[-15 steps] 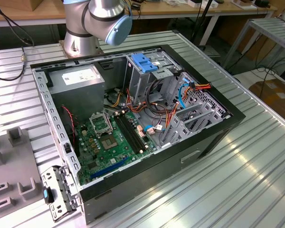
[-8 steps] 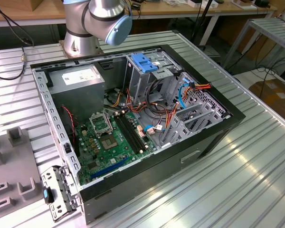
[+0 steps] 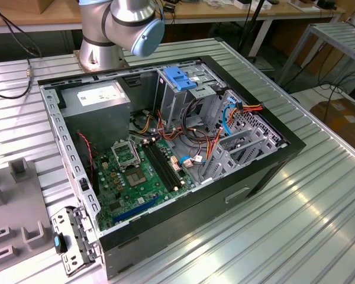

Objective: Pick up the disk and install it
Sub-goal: 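Pick up the disk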

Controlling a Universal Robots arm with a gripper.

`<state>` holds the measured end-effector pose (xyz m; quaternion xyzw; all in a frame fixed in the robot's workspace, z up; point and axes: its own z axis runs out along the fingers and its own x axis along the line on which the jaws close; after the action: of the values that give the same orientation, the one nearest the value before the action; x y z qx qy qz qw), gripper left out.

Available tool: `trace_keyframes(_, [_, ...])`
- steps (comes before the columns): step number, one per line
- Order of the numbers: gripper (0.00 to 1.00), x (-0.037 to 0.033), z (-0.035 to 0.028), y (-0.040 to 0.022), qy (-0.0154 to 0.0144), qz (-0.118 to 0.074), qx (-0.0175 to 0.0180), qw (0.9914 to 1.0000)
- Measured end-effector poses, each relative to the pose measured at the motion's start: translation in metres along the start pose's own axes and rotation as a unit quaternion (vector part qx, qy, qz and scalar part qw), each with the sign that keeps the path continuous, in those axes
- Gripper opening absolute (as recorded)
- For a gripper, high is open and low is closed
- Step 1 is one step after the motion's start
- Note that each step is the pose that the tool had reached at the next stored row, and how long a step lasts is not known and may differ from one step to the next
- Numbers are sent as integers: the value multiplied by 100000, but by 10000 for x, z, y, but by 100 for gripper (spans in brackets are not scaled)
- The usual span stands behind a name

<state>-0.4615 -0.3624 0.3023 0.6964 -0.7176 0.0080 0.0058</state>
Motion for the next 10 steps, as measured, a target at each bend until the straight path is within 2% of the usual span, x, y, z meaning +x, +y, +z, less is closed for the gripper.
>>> trace_keyframes(10, [37, 2, -83, 0, -3, -1, 5, 100000])
